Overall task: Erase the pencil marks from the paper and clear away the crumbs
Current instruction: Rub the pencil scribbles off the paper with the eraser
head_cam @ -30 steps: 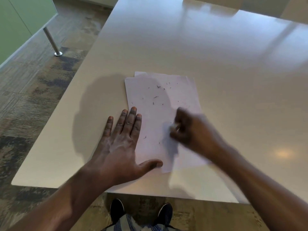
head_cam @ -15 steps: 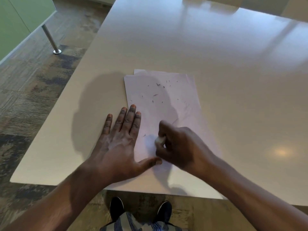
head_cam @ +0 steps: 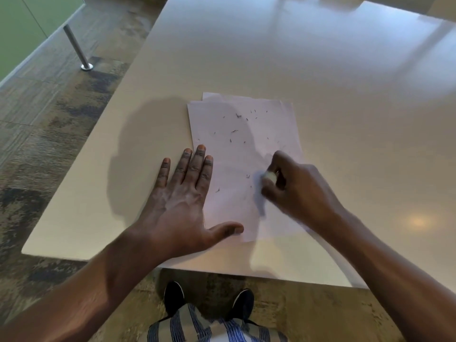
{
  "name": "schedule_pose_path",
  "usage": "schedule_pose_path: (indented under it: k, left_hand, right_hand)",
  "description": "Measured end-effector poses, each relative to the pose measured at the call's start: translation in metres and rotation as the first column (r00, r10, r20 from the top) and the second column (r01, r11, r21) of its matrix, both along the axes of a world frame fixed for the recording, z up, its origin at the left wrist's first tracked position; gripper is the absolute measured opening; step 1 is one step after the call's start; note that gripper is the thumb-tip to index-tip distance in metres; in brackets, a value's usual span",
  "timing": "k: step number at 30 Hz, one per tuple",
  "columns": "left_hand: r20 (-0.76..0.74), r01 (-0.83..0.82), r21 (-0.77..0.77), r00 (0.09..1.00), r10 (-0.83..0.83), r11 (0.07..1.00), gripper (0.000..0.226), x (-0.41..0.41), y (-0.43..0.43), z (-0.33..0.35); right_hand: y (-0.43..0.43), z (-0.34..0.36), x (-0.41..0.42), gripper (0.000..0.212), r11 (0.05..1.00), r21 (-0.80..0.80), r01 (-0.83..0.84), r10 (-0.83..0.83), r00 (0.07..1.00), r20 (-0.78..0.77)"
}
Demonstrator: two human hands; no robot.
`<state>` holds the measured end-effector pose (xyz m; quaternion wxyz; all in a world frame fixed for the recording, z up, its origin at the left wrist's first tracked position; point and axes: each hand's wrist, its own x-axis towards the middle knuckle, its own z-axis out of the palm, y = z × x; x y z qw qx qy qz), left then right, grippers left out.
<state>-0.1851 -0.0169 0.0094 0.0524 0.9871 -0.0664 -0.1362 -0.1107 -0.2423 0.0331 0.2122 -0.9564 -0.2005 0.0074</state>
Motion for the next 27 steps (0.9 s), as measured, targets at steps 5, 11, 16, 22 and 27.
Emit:
schedule_pose_path:
  k: [5,11,16,22,27]
  left_hand:
    - [-0.011,0.003,0.002,1.000,-0.003,1.000,0.131,-0.001,0.000,0.001]
    - [-0.024,0.008,0.006,1.000,-0.008,1.000,0.128,0.000,0.000,0.002]
    - [-0.011,0.004,0.008,1.000,-0.003,1.000,0.126,-0.001,0.000,0.000]
    - [-0.041,0.012,0.021,0.999,-0.011,1.000,0.128,0.001,0.000,0.001]
    - [-0.027,-0.002,-0.006,1.000,0.001,1.000,0.127,0.000,0.000,0.000]
  right_hand:
    - [0.018,0.003,-0.025,0.019,0.950,0.207,-0.233,0.264,0.955,-0.136]
    - [-0.001,0.000,0.006,0.018,0.994,0.107,-0.019,0.030,0.994,-0.108]
    - [0.014,0.001,-0.025,0.018,0.922,0.246,-0.298,0.339,0.929,-0.148]
    - [0.016,-0.001,0.011,0.017,0.973,0.149,-0.179,0.183,0.983,-0.015]
    - [0.036,-0.004,-0.012,0.022,0.923,0.185,-0.339,0.370,0.912,-0.175]
